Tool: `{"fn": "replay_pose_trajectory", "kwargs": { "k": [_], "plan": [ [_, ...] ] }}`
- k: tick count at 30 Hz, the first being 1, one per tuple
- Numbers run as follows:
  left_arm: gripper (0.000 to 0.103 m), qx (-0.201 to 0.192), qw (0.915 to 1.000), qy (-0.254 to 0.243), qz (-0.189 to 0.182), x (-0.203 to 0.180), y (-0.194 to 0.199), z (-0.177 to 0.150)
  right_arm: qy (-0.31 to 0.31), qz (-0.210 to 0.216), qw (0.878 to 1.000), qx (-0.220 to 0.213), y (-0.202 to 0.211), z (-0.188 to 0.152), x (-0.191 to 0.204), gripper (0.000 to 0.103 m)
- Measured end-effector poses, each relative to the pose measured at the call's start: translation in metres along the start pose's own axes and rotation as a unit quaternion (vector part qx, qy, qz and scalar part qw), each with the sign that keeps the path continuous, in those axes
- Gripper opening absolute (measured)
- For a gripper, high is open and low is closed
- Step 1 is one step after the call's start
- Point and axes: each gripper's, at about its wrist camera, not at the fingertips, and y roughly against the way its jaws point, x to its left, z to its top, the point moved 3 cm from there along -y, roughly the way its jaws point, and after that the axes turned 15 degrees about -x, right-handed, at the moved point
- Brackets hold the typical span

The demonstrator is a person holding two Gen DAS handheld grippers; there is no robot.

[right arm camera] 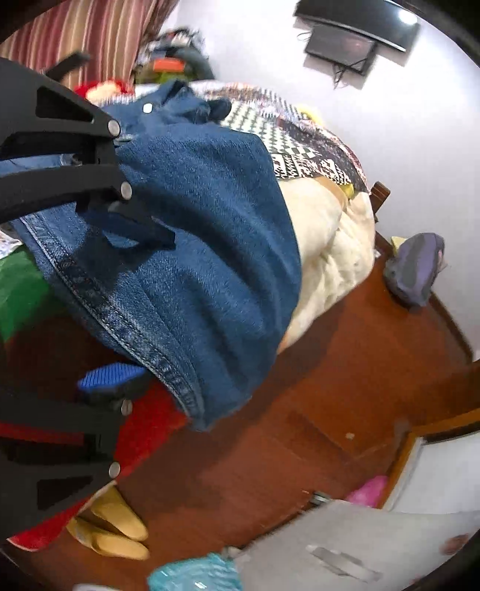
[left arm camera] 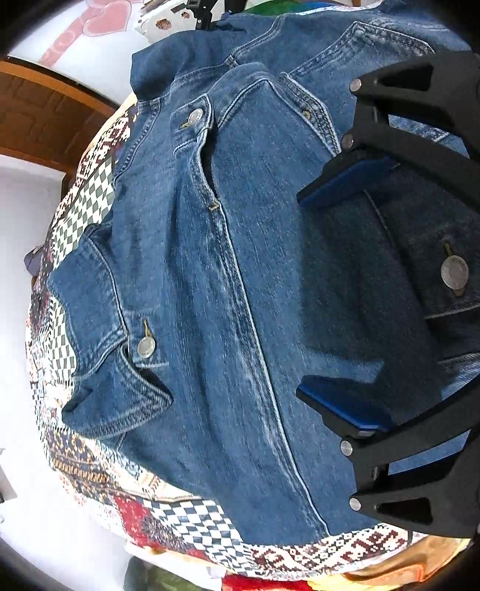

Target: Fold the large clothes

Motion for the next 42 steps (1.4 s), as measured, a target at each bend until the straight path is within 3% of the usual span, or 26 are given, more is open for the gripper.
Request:
{"fn": "replay_pose_trajectory", "kwargs": {
  "k": [2, 7, 11, 16, 19, 23, 29, 34, 38, 42],
  "plan": [
    [0.094, -0.002, 1.0000, 0.000, 0.002, 0.002, 0.004, -0.001, 0.035, -0.011, 0.999, -0.024, 0.009, 0.002, 0.012, 0.033],
    [0.094, -0.016, 0.9998, 0.010, 0.008, 0.009, 0.021, -0.003, 0.071, 0.020, 0.993, -0.093, 0.047, 0.019, 0.043, 0.016],
    [0.094, -0.035, 0.9993, 0.009, 0.009, 0.013, 0.039, 0.001, 0.112, 0.071, 0.982, -0.133, 0.077, 0.035, 0.096, 0.014],
    [0.094, -0.073, 0.9969, -0.020, 0.022, 0.013, 0.069, 0.003, 0.179, 0.129, 0.965, -0.144, 0.100, 0.022, 0.178, 0.014],
    [0.094, -0.086, 0.9959, -0.020, 0.021, 0.017, 0.084, 0.002, 0.214, 0.171, 0.954, -0.120, 0.102, -0.002, 0.224, 0.014],
    [0.094, -0.094, 0.9954, -0.006, 0.016, 0.025, 0.097, -0.002, 0.251, 0.192, 0.947, -0.061, 0.080, -0.051, 0.263, 0.014],
    [0.094, -0.092, 0.9955, 0.009, 0.019, 0.038, 0.106, -0.011, 0.275, 0.149, 0.948, 0.067, 0.016, -0.124, 0.260, 0.014],
    [0.094, -0.088, 0.9958, 0.012, 0.021, 0.042, 0.110, -0.017, 0.319, 0.107, 0.931, 0.145, -0.001, -0.164, 0.242, 0.014],
    [0.094, -0.084, 0.9962, 0.017, 0.011, 0.036, 0.111, -0.014, 0.341, 0.107, 0.922, 0.150, 0.015, -0.170, 0.236, 0.014],
    [0.094, -0.092, 0.9957, 0.011, -0.009, 0.017, 0.117, -0.001, 0.338, 0.112, 0.927, 0.115, 0.041, -0.152, 0.226, 0.014]
  ]
}}
